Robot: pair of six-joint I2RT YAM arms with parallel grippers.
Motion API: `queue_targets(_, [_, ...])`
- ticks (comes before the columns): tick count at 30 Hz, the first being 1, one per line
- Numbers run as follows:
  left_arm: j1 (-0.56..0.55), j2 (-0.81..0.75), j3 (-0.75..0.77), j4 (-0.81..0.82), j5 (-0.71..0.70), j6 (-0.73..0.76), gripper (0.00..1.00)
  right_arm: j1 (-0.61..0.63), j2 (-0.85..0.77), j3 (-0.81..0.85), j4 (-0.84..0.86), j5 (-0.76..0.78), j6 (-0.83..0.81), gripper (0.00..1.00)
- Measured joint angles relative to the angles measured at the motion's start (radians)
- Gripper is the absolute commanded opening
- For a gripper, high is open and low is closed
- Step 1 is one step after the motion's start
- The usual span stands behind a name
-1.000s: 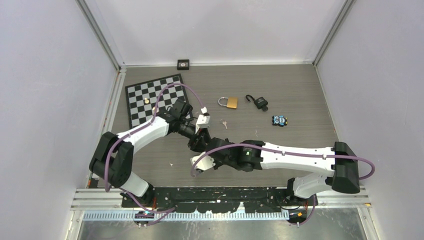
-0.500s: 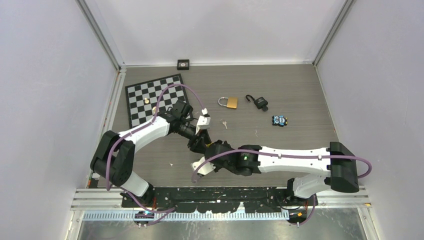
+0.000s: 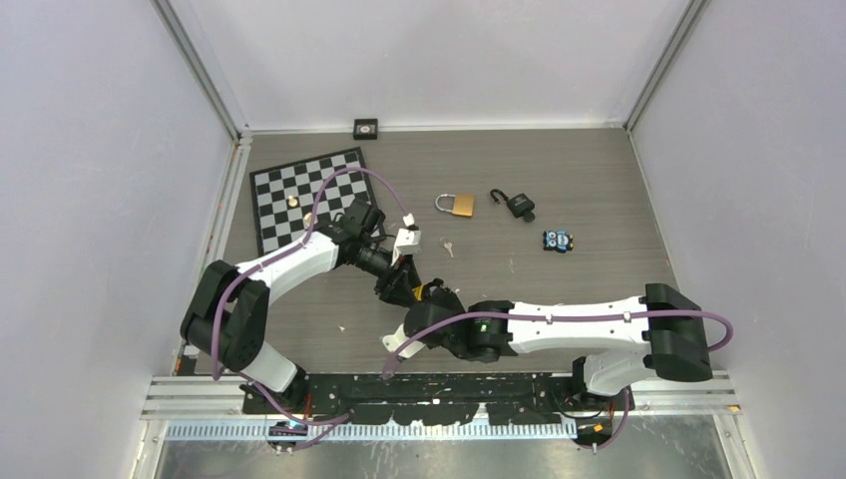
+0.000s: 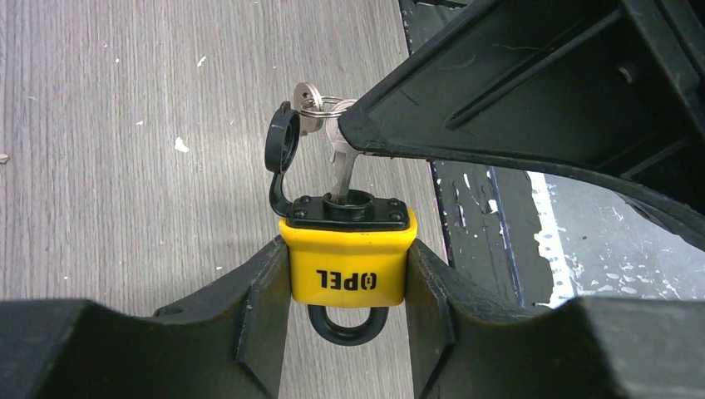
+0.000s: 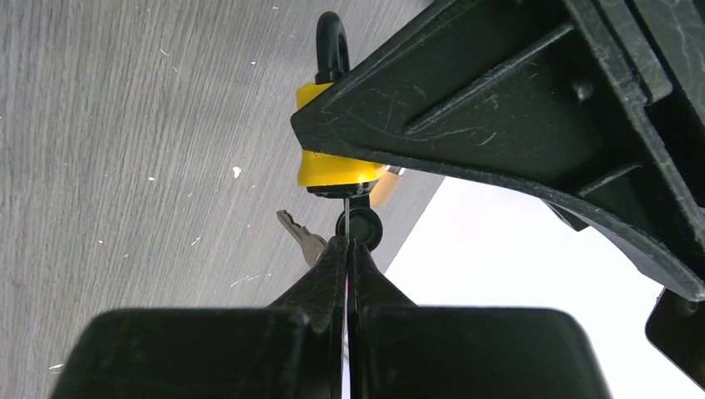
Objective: Unlock with the key
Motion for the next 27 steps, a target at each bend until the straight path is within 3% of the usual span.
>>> queue_targets(12, [0.000,0.000,0.000,0.000,0.006,-0.010,0.00,-0.001,0.000,0.037,-0.032,-0.032,0.085,0.00])
queue_targets(27, [-0.002,0.001,0.000,-0.005,0.017,-0.011,0.00,-0.001,-0.036,0.026,-0.056,-0.090,0.079,0.01])
